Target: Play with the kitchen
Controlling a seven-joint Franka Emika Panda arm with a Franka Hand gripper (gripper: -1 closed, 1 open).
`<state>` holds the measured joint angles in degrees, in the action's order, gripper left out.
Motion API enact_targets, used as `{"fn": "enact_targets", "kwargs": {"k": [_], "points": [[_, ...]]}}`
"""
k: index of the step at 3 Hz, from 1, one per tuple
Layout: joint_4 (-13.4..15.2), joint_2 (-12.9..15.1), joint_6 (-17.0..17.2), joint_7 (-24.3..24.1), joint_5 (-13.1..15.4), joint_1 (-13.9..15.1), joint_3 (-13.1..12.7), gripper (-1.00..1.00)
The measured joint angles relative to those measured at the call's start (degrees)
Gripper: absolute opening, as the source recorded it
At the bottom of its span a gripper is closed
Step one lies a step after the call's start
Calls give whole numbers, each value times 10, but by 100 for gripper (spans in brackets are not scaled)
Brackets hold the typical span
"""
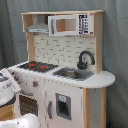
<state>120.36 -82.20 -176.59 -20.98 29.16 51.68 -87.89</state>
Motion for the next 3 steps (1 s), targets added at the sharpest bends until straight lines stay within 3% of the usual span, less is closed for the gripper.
{"fn": "enact_targets", "kwargs": {"k": [1,3], "points": [[33,0,1,52,0,-28,8,100],[92,-1,-2,152,0,-78,48,100]]}}
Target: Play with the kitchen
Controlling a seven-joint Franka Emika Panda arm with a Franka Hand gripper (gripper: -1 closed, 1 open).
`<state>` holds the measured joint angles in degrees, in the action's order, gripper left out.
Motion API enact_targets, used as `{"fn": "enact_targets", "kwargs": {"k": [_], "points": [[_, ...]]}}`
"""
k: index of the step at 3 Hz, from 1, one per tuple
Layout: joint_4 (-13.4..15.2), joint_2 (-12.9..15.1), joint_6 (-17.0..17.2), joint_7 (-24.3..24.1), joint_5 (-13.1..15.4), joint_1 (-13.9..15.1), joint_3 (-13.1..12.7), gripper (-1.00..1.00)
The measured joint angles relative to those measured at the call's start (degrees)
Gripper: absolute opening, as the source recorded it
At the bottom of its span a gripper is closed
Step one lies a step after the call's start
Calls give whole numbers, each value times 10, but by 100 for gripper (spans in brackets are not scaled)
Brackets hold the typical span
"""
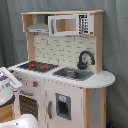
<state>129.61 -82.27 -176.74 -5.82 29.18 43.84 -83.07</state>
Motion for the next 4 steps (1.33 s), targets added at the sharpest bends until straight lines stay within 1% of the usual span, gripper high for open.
{"fn": "enact_targets", "kwargs": {"k": [1,3,4], "points": [[31,-2,-5,54,0,-17,10,100],[109,-33,-50,138,1,-35,12,100],[134,-33,-69,191,1,-42,12,100]]}}
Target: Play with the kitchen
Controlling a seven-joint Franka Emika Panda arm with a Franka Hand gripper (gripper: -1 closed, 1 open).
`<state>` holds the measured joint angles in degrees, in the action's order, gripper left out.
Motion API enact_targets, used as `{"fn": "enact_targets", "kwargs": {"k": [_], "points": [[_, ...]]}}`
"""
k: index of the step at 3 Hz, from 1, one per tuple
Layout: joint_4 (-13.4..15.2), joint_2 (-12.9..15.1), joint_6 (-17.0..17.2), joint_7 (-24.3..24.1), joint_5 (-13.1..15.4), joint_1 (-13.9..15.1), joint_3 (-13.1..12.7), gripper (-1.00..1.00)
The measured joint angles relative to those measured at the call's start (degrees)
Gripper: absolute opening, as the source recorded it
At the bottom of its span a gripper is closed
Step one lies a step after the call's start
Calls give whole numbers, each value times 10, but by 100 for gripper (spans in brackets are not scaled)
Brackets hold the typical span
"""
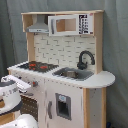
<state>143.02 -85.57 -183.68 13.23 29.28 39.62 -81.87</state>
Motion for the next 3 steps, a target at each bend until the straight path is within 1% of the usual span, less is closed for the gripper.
{"fn": "enact_targets", "kwargs": {"k": [1,2,3], "points": [[25,0,-19,54,0,-6,-3,100],[42,0,-34,109,0,-5,-5,100],[58,5,-67,147,0,19,-3,100]]}}
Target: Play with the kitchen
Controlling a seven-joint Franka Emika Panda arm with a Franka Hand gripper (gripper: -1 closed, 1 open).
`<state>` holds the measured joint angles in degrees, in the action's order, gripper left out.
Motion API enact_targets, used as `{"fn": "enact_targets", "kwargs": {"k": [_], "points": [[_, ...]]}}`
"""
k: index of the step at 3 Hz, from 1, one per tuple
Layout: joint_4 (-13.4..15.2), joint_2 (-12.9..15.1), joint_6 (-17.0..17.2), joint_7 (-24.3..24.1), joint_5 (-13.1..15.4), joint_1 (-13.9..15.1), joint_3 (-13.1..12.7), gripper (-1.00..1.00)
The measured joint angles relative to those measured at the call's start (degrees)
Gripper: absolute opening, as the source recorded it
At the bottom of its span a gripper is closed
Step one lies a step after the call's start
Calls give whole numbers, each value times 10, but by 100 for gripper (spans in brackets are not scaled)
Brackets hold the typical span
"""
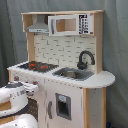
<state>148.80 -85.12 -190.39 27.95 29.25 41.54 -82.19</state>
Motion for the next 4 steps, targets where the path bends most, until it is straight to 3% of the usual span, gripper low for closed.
{"fn": "enact_targets", "kwargs": {"k": [1,2,3,4], "points": [[-7,0,-46,0,-1,34,0,100],[-43,1,-53,-5,-4,68,-7,100],[-43,1,-53,-5,-4,68,-7,-100],[-30,1,-53,-42,-4,67,-5,-100]]}}
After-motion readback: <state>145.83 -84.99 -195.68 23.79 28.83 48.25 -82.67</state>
